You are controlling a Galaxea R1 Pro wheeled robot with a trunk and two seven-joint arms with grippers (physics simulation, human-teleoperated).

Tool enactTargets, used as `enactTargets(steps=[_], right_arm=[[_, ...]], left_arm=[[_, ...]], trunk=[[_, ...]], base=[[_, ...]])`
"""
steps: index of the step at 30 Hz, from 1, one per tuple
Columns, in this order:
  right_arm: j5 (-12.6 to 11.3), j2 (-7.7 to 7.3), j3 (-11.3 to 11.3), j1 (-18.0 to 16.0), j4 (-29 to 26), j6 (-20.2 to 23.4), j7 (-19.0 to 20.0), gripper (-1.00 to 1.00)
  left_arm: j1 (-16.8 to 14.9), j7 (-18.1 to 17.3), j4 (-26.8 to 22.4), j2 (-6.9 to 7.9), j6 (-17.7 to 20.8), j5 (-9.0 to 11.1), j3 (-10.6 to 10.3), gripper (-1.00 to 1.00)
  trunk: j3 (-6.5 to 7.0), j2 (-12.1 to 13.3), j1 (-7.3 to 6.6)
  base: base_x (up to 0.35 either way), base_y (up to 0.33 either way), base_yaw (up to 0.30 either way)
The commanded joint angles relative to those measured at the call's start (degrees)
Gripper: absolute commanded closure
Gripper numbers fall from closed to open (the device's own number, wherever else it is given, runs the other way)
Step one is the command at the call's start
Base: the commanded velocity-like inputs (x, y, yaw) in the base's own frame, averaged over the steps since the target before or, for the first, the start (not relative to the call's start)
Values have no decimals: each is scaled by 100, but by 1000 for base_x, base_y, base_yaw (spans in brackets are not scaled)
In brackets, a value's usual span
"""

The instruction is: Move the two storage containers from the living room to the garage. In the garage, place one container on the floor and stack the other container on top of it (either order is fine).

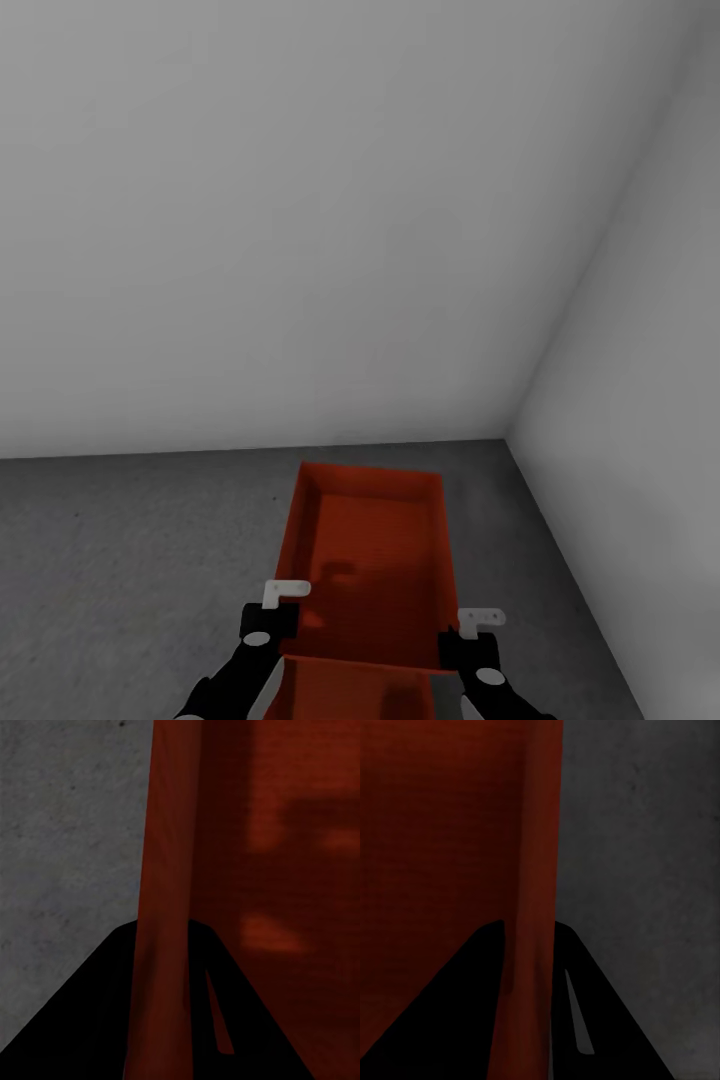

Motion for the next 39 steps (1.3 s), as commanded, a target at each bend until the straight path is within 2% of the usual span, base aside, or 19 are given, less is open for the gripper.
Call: enactTargets(steps=[1,6,7,39], right_arm=[[-27,-38,13,-7,-8,-35,-39,100],[-86,-58,57,-7,-20,-44,-39,100],[84,-169,-58,-7,-21,-45,-42,100],[67,-151,-61,1,-18,-38,-45,100]], left_arm=[[-2,44,-3,32,28,-64,12,100],[-2,44,-3,22,28,-64,12,100],[-2,44,-3,37,28,-64,12,100],[-2,32,-11,38,20,-36,12,100]], trunk=[[-4,-2,-1],[-4,-2,-1],[-4,-2,-1],[-4,-2,-1]], base=[[0,0,0],[0,0,0],[0,0,0],[0,0,0]])
